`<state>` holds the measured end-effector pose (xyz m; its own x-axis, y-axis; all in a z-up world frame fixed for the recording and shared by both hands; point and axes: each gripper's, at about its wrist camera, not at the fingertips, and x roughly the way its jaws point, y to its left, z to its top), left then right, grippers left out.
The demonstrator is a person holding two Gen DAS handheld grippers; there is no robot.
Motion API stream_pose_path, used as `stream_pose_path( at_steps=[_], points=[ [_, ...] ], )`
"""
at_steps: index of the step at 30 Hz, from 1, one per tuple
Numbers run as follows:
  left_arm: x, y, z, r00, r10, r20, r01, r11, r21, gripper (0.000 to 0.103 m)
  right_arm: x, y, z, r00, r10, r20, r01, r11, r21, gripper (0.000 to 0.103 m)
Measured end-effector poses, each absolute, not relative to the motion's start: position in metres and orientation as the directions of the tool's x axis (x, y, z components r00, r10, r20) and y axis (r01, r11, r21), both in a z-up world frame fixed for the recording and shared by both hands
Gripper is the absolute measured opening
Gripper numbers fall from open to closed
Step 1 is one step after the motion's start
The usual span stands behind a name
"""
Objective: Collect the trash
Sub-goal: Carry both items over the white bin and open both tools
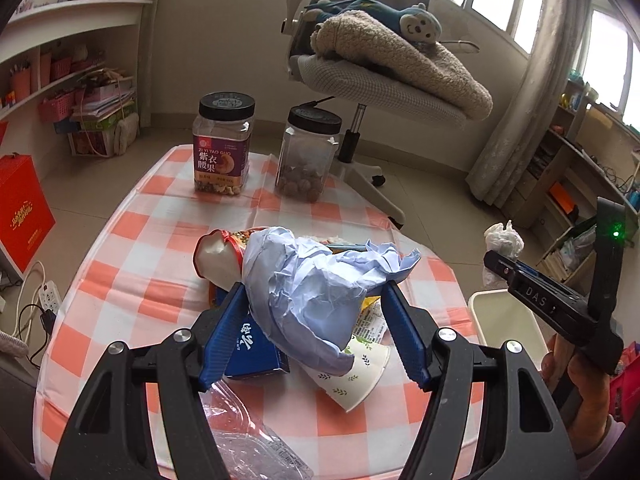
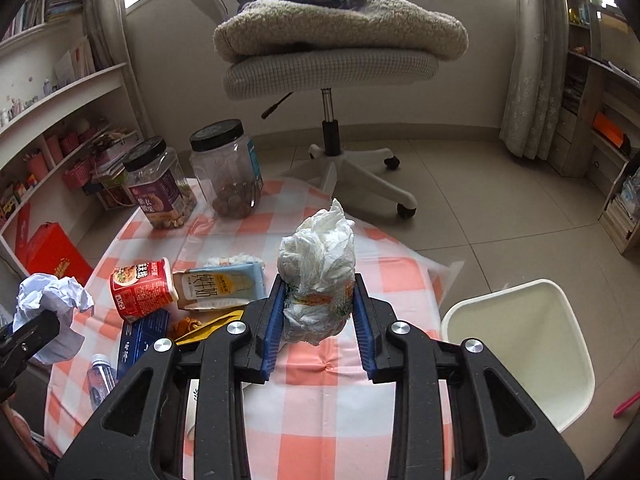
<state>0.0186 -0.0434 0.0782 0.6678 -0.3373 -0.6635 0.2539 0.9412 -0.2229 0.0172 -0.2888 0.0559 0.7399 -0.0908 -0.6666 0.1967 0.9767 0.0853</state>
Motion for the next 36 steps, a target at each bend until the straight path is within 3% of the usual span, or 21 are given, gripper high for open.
stream_pose_path(
  at_steps=[14, 24, 26, 27, 29, 31, 36],
  points=[
    [-0.002, -0.106, 0.071, 0.624, -0.405, -0.668, 0.333, 0.911, -0.242, 0.067, -0.029, -0.348, 0.072, 0.755, -0.271, -0.598, 0.32, 0.947, -0.027, 0.031],
    [-0.015, -0.176, 0.072, 0.562, -0.474, -0.678, 0.435, 0.867, -0.245, 0.067, -0.056, -0.416, 0.069, 0.692, -0.337, -0.639, 0.442, 0.897, 0.006, 0.033],
    [-0.017, -0.192, 0.071, 0.548, -0.485, -0.681, 0.457, 0.856, -0.242, 0.067, -0.062, -0.43, 0.069, 0.682, -0.342, -0.646, 0.468, 0.883, 0.026, 0.045],
    [-0.019, -0.2, 0.071, 0.541, -0.491, -0.683, 0.467, 0.85, -0.242, 0.067, -0.065, -0.436, 0.07, 0.681, -0.35, -0.643, 0.481, 0.876, 0.034, 0.056],
    [-0.021, -0.217, 0.07, 0.522, -0.507, -0.686, 0.489, 0.837, -0.246, 0.067, -0.075, -0.446, 0.074, 0.685, -0.373, -0.626, 0.508, 0.86, 0.043, 0.066],
    [-0.024, -0.236, 0.068, 0.494, -0.526, -0.692, 0.513, 0.819, -0.256, 0.067, -0.083, -0.457, 0.078, 0.683, -0.4, -0.611, 0.533, 0.845, 0.043, 0.088],
    [-0.032, -0.28, 0.061, 0.446, -0.553, -0.703, 0.562, 0.785, -0.261, 0.068, -0.104, -0.486, 0.087, 0.661, -0.48, -0.577, 0.62, 0.783, 0.059, 0.096]
  ],
)
